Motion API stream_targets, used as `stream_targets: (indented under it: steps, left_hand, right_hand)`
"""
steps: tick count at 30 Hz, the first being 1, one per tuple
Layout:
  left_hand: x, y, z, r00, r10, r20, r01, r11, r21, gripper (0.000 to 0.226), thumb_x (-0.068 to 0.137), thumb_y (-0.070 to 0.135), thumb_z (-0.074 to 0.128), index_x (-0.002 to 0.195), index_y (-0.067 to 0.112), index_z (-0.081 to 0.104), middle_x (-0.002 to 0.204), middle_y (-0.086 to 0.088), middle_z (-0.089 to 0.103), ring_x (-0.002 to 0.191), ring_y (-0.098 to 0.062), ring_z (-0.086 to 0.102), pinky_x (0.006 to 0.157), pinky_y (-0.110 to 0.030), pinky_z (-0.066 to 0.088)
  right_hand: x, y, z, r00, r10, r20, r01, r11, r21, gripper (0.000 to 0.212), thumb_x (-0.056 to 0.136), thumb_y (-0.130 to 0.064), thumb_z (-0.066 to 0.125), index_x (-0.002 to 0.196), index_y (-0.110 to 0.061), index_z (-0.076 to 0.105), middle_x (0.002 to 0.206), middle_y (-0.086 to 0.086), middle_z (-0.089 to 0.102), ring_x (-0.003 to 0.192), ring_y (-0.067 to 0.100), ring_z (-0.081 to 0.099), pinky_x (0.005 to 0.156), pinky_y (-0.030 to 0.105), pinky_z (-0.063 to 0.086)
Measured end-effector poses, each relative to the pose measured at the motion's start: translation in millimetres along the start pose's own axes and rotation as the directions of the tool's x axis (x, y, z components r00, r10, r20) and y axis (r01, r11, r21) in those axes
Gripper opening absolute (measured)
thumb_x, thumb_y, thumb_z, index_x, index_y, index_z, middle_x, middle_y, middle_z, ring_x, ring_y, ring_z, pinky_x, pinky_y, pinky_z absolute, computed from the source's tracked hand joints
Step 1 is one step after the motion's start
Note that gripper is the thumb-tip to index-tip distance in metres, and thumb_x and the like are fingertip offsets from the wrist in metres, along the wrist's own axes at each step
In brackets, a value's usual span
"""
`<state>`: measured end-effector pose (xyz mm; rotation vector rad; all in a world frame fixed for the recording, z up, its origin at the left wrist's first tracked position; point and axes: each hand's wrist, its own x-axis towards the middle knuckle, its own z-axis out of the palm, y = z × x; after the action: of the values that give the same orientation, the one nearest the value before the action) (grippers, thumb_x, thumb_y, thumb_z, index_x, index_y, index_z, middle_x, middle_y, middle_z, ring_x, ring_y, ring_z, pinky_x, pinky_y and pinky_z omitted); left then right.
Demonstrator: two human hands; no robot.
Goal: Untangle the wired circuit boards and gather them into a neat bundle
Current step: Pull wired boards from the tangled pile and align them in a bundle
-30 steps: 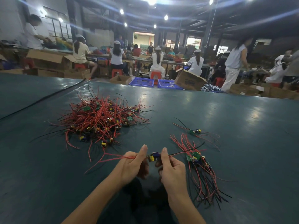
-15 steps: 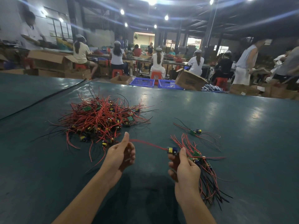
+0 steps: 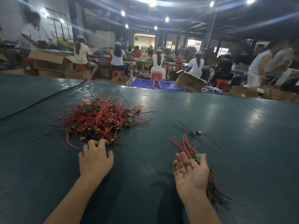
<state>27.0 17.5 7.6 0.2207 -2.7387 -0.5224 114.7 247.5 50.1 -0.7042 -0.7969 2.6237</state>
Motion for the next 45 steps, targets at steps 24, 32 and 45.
stream_targets:
  steps: [24, 32, 45]
  left_hand:
    - [-51, 65, -9, 0.743, 0.641, -0.195, -0.625, 0.559, -0.545, 0.029, 0.076, -0.005, 0.062, 0.093, 0.018, 0.068, 0.094, 0.01, 0.058, 0.075, -0.003, 0.057, 0.071, -0.021, 0.049]
    - [-64, 74, -12, 0.578, 0.771, -0.267, -0.713, 0.318, -0.625, 0.02, 0.072, -0.002, 0.067, 0.084, 0.014, 0.066, 0.091, 0.008, 0.06, 0.079, -0.003, 0.058, 0.07, -0.019, 0.049]
    - [-55, 67, -16, 0.769, 0.571, -0.288, -0.637, 0.724, -0.266, 0.018, 0.077, 0.028, 0.057, 0.08, 0.02, 0.073, 0.078, 0.011, 0.069, 0.077, -0.015, 0.063, 0.068, -0.034, 0.054]
  right_hand:
    - [3, 28, 1, 0.968, 0.166, 0.187, -0.021, 0.801, -0.599, 0.029, 0.099, -0.032, 0.052, 0.107, -0.008, 0.064, 0.094, 0.014, 0.072, 0.068, 0.021, 0.066, 0.055, 0.03, 0.051]
    - [1, 29, 0, 0.946, 0.179, 0.269, -0.026, 0.871, -0.49, 0.017, 0.094, -0.013, 0.06, 0.099, 0.0, 0.069, 0.074, 0.014, 0.071, 0.064, 0.022, 0.069, 0.055, 0.029, 0.055]
    - [3, 27, 1, 0.963, -0.061, 0.264, 0.176, 0.881, -0.44, 0.014, 0.091, -0.015, 0.064, 0.104, -0.016, 0.07, 0.086, -0.003, 0.076, 0.069, 0.009, 0.068, 0.054, 0.02, 0.049]
